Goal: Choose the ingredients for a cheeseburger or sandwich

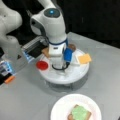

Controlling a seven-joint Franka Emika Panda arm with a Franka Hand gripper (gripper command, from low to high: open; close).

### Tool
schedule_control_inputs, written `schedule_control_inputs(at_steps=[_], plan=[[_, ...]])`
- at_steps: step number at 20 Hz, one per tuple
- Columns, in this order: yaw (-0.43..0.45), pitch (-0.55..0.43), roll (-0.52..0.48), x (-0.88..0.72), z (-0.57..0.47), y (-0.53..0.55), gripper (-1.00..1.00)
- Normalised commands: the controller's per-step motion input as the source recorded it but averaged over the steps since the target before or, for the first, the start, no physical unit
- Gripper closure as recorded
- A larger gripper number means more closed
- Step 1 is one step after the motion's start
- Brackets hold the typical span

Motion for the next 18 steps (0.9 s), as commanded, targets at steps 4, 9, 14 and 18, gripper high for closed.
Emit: schedule_control_inputs(at_steps=[4,9,14,18], plan=[[0.277,-0.021,-0.012,-0.31,-0.28,-0.04,-1.0],[0.272,0.007,-0.031,-0.26,-0.27,-0.03,-1.0],[0.336,0.039,-0.002,-0.2,-0.26,-0.03,-1.0],[0.308,0.06,-0.001,-0.17,-0.25,-0.04,-1.0]])
